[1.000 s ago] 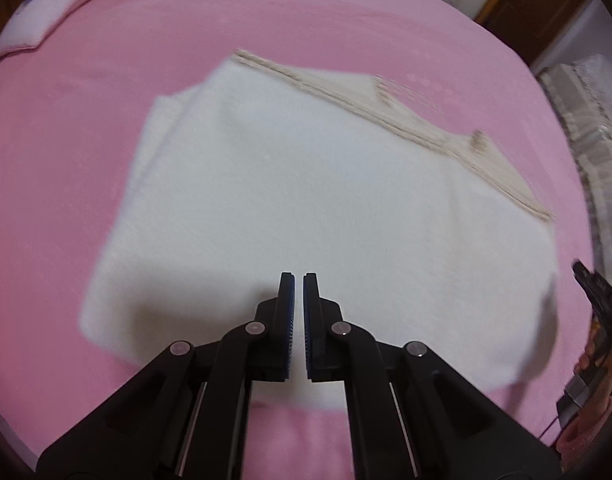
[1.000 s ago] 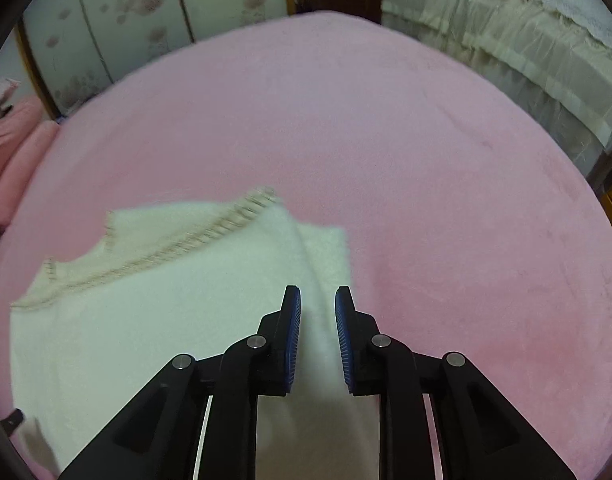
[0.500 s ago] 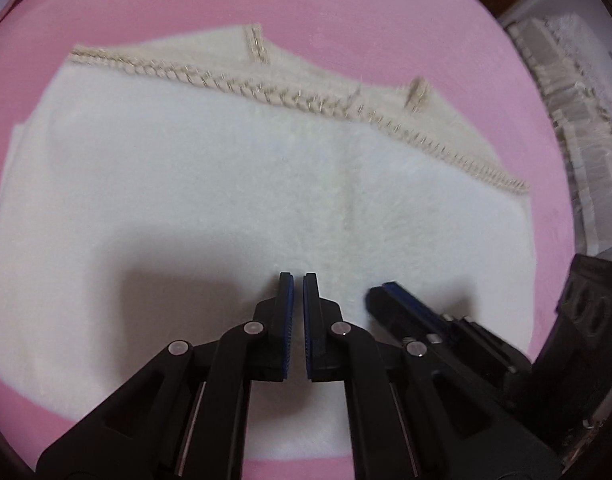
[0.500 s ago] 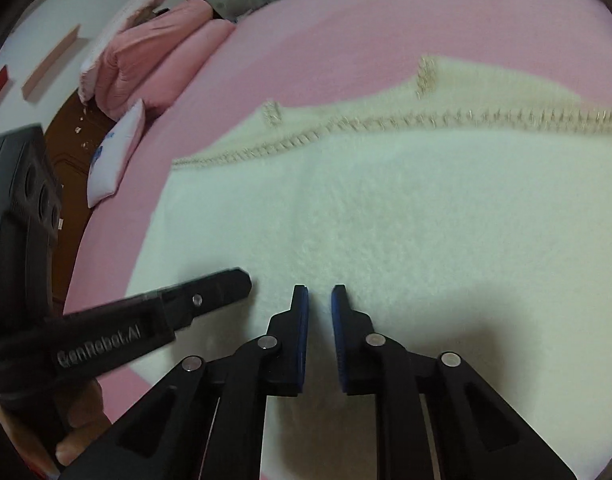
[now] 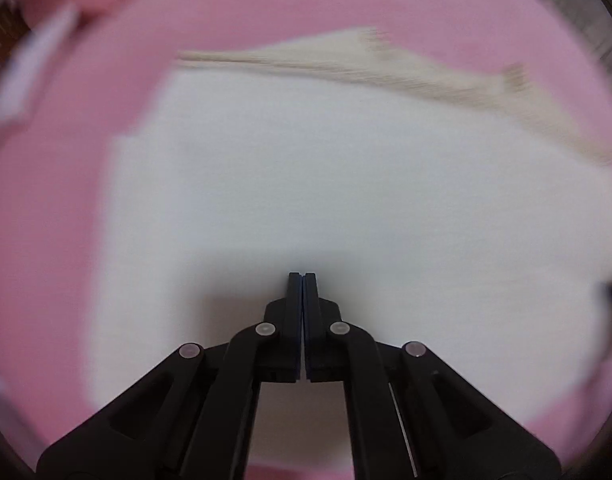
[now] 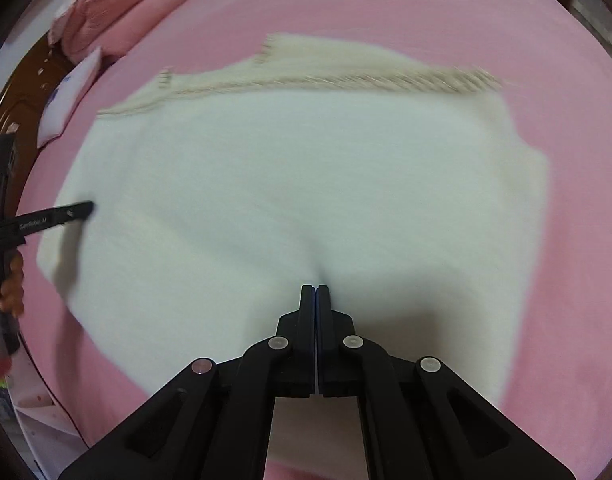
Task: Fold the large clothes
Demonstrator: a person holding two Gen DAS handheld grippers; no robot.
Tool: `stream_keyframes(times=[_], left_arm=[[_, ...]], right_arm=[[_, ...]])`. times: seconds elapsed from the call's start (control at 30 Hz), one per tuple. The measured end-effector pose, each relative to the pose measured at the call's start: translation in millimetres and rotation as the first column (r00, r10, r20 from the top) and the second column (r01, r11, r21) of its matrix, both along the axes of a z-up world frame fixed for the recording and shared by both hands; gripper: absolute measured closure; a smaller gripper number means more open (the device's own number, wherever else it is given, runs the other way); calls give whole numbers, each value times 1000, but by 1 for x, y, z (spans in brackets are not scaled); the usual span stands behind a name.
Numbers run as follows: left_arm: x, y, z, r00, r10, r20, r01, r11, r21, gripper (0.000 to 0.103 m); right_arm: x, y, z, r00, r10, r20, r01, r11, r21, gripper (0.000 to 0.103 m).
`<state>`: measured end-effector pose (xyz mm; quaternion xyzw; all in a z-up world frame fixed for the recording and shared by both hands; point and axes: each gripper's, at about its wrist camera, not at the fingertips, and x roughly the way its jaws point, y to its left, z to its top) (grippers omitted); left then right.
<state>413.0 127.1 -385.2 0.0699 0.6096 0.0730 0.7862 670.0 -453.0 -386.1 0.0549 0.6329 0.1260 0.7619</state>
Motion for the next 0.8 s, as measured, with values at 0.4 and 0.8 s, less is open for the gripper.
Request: stream_keyframes(times=[0.4,0.8], left_arm=[[-24,90,2,976,208,-59,-215,967,-135,102],[-79,94,-2,897,413,-156,-442,839,-317,102]], right_arm=[[-5,-13,3,989,-142,-43,127,958,-257,103],[86,149,29,997,-44,-59,47,998,40,103]])
